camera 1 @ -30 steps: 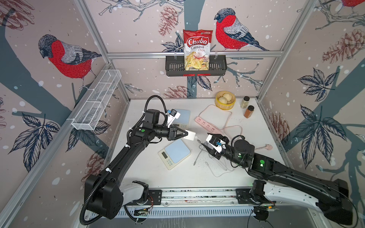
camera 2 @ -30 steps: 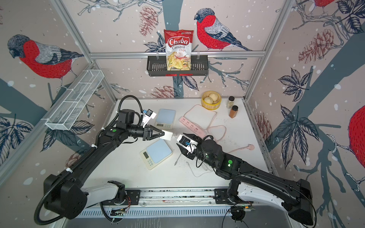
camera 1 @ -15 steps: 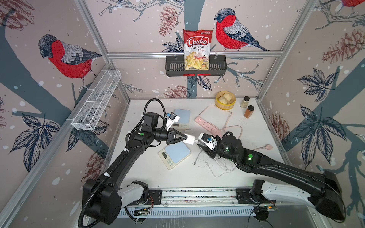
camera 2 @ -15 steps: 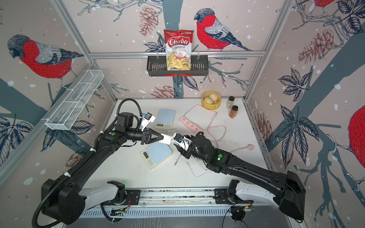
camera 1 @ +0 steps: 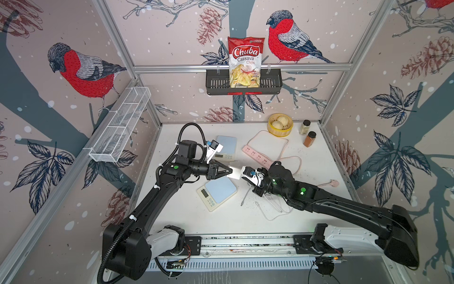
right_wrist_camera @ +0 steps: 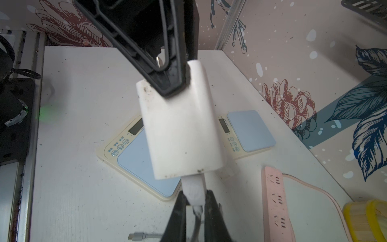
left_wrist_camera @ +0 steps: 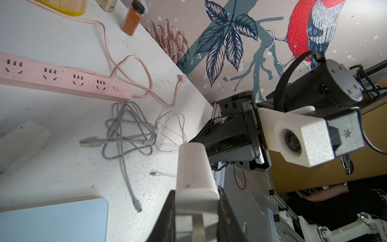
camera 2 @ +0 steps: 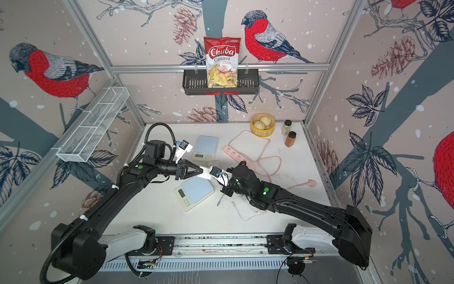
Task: Charge the electronic scale
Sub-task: Insert the charging cable into the plug.
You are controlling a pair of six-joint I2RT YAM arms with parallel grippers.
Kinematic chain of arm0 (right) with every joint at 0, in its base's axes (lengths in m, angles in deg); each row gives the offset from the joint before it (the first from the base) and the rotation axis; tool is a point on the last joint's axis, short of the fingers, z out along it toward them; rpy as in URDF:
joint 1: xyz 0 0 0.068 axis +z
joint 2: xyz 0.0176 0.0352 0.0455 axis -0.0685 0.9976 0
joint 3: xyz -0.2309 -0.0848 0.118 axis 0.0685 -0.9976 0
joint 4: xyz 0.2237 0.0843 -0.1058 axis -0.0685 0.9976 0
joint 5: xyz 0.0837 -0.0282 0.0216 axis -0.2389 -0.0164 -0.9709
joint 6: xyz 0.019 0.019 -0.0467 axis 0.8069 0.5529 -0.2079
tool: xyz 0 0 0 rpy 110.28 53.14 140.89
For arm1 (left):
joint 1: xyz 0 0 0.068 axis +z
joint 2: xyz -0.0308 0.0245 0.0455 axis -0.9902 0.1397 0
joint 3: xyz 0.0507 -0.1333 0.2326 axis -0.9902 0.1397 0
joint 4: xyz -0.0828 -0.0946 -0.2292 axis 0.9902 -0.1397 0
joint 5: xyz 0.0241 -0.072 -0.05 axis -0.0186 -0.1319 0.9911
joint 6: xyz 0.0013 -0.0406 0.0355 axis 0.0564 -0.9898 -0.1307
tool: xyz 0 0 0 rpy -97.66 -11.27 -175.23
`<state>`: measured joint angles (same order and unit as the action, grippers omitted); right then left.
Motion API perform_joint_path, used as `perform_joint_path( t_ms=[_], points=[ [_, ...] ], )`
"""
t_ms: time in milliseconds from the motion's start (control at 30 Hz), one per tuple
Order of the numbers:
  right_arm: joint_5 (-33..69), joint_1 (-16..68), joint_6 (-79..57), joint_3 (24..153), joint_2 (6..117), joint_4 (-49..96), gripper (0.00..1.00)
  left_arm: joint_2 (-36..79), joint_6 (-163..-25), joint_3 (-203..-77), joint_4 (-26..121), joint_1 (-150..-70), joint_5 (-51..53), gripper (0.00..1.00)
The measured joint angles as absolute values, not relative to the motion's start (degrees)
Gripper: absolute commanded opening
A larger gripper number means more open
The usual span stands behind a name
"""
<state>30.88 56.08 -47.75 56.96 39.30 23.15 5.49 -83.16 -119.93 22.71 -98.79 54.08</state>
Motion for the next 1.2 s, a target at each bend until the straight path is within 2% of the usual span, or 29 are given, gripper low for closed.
perform_joint_path(
  t_ms=[233, 700, 1200],
  points=[
    [30.36, 56.01, -48.95, 58.32, 40.00, 25.19, 0.00, 5.45, -82.70, -119.71, 22.71, -98.79, 53.54, 0.00],
    [28.78, 55.66, -49.15, 60.09, 41.25, 31.61, 0.00, 5.23, -81.63, -117.17, 24.89, -102.26, 49.62, 0.00],
    [28.74, 57.19, -49.28, 61.68, 42.89, 36.20, 0.00, 5.89, -81.65, -115.23, 25.57, -103.03, 49.97, 0.00]
  ],
)
